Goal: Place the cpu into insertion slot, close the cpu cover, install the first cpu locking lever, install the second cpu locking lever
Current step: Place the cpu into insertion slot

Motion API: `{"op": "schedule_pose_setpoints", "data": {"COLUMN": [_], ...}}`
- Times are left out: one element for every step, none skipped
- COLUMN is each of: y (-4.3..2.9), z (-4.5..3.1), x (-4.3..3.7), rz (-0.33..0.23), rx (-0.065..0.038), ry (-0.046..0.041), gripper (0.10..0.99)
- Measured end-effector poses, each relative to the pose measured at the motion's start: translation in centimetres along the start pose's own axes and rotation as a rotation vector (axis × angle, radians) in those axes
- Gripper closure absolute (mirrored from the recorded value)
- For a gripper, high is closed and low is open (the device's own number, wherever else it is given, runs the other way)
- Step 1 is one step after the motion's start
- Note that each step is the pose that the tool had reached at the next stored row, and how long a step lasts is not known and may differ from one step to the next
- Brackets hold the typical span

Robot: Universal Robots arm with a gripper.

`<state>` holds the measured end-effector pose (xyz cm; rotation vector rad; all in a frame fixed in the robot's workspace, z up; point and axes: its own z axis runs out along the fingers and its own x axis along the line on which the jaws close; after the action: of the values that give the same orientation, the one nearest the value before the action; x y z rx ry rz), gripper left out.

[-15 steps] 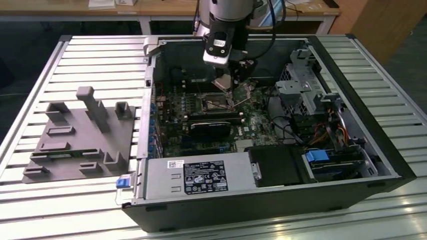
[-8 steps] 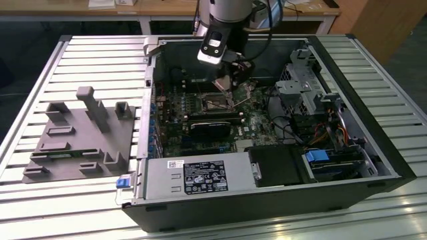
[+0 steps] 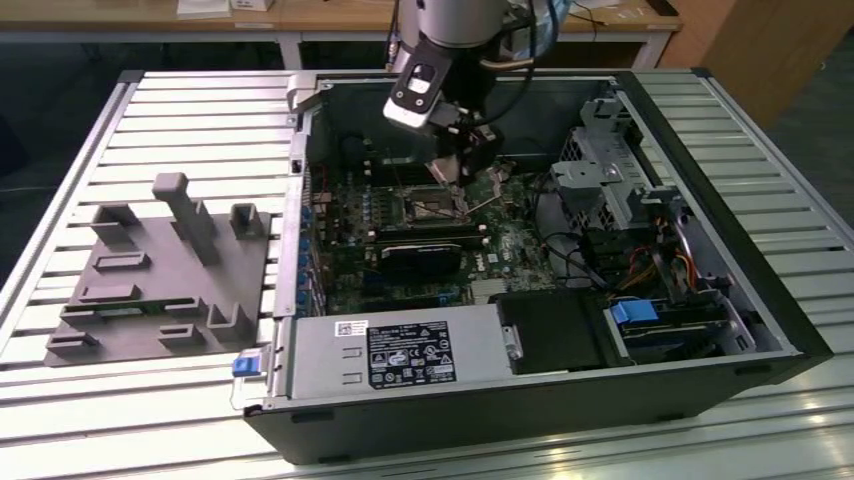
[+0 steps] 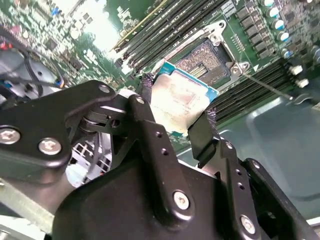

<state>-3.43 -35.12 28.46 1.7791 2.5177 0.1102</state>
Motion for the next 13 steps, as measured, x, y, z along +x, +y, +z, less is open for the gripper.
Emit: {"op": "schedule_pose_setpoints", "data": {"y": [-0.01, -0.01, -0.01, -0.02, -0.02, -0.03, -0.03, -0.04, -0.04, -0.04, -0.05, -0.05, -0.06], "z": [0.04, 0.08, 0.12, 0.17, 0.21, 0.26, 0.30, 0.35, 0.40, 0.45, 0.49, 0.55, 0.60], "x": [0.00, 0.00, 0.00, 0.00, 0.00, 0.00, 0.00, 0.00, 0.00, 0.00, 0.00, 0.00, 0.00], "rz": [0.019, 0.037, 0.055, 0.073, 0.091, 0.109, 0.126, 0.146, 0.164, 0.182, 0.200, 0.218, 0.236], "rx": [0.000, 0.000, 0.000, 0.000, 0.001, 0.001, 0.001, 0.001, 0.001, 0.001, 0.001, 0.001, 0.001], "ry": [-0.0018, -0.0034, -0.0051, -0.0067, -0.0083, -0.0099, -0.0116, -0.0134, -0.0149, -0.0166, -0.0183, -0.0199, -0.0215], "gripper": [0.549, 0.549, 0.549, 0.549, 0.549, 0.549, 0.549, 0.549, 0.549, 0.549, 0.549, 0.549, 0.549]}}
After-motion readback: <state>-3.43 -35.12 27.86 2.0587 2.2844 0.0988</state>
